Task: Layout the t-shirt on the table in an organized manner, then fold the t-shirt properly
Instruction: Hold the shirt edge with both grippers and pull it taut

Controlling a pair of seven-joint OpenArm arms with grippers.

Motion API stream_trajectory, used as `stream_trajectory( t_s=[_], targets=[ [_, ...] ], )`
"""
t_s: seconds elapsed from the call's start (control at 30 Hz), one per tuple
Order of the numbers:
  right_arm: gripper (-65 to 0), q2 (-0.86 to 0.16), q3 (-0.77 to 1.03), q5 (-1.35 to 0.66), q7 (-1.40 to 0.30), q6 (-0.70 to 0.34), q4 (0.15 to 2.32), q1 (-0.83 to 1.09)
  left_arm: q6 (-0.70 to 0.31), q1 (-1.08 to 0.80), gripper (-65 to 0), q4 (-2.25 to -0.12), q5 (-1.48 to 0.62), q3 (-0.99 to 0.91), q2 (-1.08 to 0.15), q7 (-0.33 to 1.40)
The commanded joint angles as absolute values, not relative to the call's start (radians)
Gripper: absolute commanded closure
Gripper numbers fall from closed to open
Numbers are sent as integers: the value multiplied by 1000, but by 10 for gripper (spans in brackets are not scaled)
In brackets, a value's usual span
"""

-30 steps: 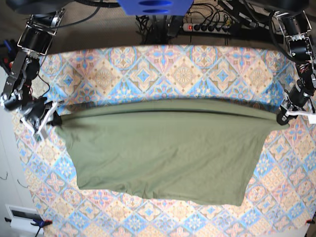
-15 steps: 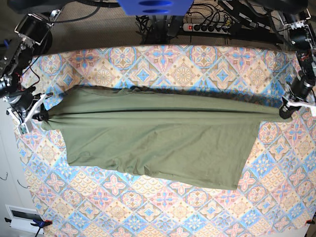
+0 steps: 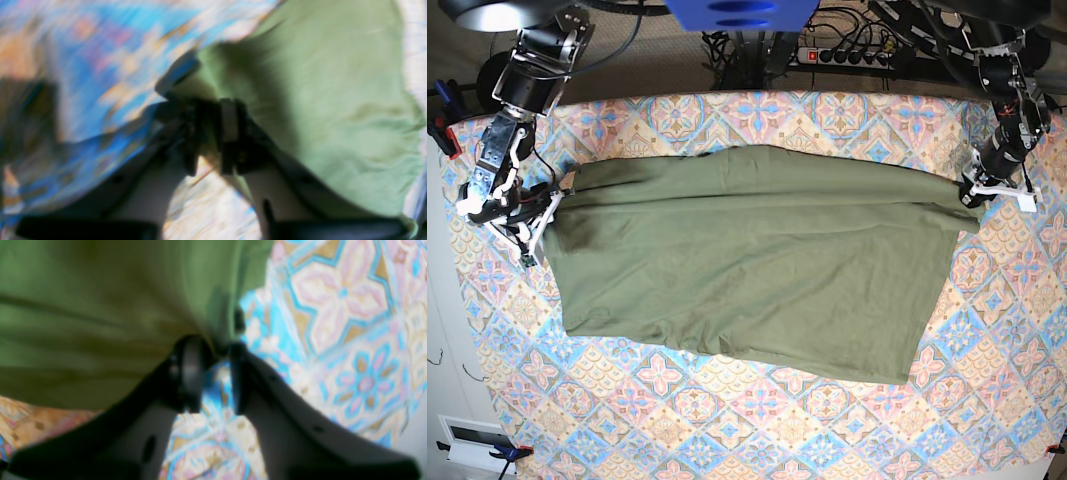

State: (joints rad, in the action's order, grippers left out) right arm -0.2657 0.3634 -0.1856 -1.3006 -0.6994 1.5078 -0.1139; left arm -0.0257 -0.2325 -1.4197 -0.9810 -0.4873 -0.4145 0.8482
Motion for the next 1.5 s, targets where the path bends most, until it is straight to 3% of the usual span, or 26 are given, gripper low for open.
stream_trajectory(
  t_s=[0.0,0.17,0.33,0.5,1.2,1.47],
  targets=[
    [-185,-288,384,-186,-1283,-698,1534,-137,-28,-232,-148,-1434,-989,-496,-435,839],
    [-239,-288,398,-188,-1290,-698,1620,-65,-27,-234,-154,-1434,-990,-499,-437,840],
    [-245,-288,398,-191,-1311,-698,1781,48,-31,-237,-157,-1434,-995,-496,-437,842],
    [-245,-286,414,-328,-1322,-698,1833,107,-31,-237,-157,-1434,-997,-496,-437,842],
    [-245,-252,450,-547,-1257,-698,1552,116,-33,-234,-156,-1434,-998,-499,-438,842],
    [-244,-252,450,-662,-1256,-698,1544,117,-33,-232,-156,-1434,-998,-498,-438,842]
  ],
)
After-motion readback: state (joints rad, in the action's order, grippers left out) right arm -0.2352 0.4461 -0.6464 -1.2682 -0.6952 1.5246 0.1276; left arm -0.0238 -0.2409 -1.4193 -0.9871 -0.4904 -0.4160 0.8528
